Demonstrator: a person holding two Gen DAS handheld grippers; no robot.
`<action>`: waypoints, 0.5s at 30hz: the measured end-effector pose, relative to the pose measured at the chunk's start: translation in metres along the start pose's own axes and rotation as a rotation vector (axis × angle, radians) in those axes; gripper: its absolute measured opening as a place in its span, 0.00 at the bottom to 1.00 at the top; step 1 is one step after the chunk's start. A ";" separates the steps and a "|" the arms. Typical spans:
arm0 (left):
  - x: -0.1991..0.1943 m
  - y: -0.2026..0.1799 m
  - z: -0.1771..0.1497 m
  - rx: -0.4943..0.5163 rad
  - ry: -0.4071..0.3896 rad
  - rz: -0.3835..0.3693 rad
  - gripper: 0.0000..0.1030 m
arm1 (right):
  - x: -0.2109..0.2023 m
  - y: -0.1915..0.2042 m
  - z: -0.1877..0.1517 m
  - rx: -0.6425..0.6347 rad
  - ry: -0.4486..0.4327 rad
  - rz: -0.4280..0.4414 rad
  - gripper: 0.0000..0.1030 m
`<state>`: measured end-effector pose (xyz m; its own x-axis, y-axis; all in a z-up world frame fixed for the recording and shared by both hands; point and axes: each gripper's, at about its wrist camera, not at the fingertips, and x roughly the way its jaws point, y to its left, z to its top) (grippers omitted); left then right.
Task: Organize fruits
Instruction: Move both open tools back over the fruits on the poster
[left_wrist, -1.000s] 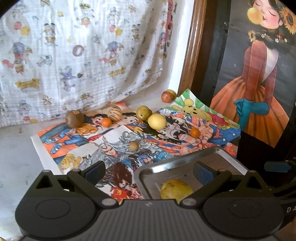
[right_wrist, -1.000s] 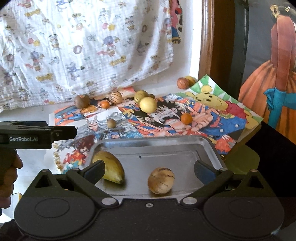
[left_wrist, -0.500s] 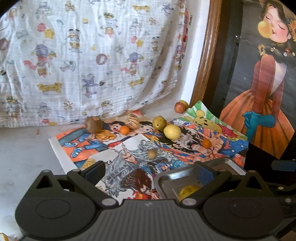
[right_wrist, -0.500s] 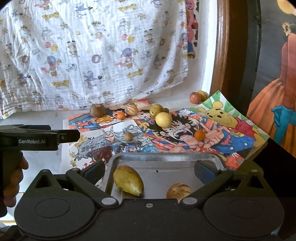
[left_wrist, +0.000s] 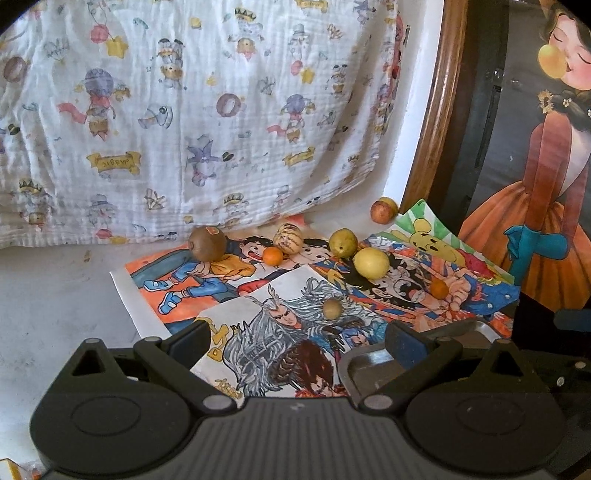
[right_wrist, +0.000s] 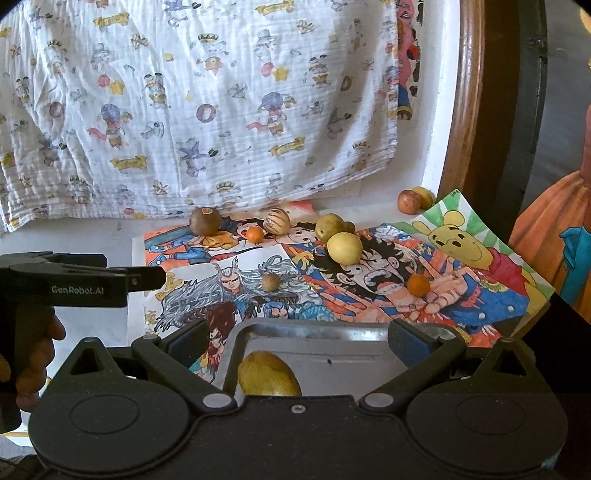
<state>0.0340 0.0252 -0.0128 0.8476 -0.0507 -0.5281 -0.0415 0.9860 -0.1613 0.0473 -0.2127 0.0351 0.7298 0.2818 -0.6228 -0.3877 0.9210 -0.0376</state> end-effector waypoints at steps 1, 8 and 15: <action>0.003 0.000 0.001 0.003 0.002 0.002 0.99 | 0.004 -0.001 0.002 -0.001 0.003 0.000 0.99; 0.041 0.005 0.009 0.001 0.035 0.011 0.99 | 0.040 -0.011 0.016 -0.002 0.036 0.003 0.99; 0.098 0.000 0.016 0.025 0.091 -0.004 0.99 | 0.086 -0.042 0.030 0.023 0.060 -0.028 0.99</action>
<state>0.1256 0.0224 -0.0512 0.7963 -0.0681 -0.6011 -0.0238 0.9893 -0.1436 0.1431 -0.2188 0.0067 0.7051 0.2398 -0.6673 -0.3542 0.9344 -0.0385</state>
